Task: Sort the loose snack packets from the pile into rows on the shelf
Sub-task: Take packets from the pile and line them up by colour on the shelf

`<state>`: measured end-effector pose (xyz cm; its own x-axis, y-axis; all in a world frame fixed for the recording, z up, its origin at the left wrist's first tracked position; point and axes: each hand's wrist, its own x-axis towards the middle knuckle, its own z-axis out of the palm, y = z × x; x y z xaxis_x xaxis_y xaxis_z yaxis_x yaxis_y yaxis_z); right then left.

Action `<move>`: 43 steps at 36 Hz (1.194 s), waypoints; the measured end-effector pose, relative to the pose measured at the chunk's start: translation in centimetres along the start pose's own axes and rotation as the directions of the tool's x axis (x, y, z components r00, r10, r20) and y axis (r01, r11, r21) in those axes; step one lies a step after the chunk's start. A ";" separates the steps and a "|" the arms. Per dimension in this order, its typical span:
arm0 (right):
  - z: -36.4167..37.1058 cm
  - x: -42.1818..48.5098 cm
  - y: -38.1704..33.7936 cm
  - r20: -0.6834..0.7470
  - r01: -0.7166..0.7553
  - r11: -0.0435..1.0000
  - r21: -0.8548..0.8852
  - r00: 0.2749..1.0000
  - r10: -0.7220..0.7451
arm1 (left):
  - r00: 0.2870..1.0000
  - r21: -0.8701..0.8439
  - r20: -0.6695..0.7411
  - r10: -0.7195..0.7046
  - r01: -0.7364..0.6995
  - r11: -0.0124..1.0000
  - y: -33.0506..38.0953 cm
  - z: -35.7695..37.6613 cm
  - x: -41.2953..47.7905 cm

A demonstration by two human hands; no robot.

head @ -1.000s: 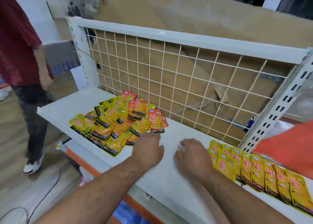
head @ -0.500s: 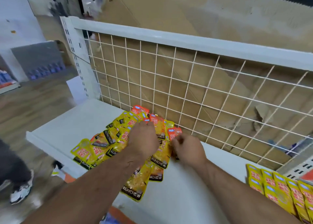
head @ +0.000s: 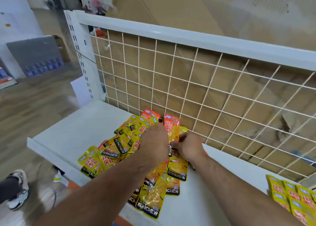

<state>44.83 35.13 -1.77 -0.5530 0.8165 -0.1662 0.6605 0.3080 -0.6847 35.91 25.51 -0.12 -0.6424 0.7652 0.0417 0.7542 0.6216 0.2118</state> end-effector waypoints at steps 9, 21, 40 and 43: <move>-0.8 -0.7 0.1 0.017 -0.015 0.967 0.255 1.000 0.011 | 0.999 -0.175 -0.054 -0.002 -0.007 0.985 0.4 -0.4 -0.6; -6.1 -4.5 3.0 0.138 -0.076 0.882 0.466 0.990 0.012 | 0.972 -0.751 0.158 -0.173 0.232 0.618 5.0 -2.0 -4.1; -16.3 -16.4 18.0 0.000 -0.043 0.883 0.467 0.999 0.049 | 0.934 -0.861 0.306 -0.185 0.354 0.366 19.1 2.3 -16.5; -17.8 -18.3 20.3 -0.023 -0.060 0.879 0.474 0.996 0.081 | 0.923 -0.855 0.350 -0.160 0.384 0.348 21.1 2.5 -18.5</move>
<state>77.40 35.16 -0.03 -0.4859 0.8497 -0.2045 0.3729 -0.0101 -0.9278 64.07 24.90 1.11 -0.6659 0.6656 -0.3370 -0.1010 0.3671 0.9247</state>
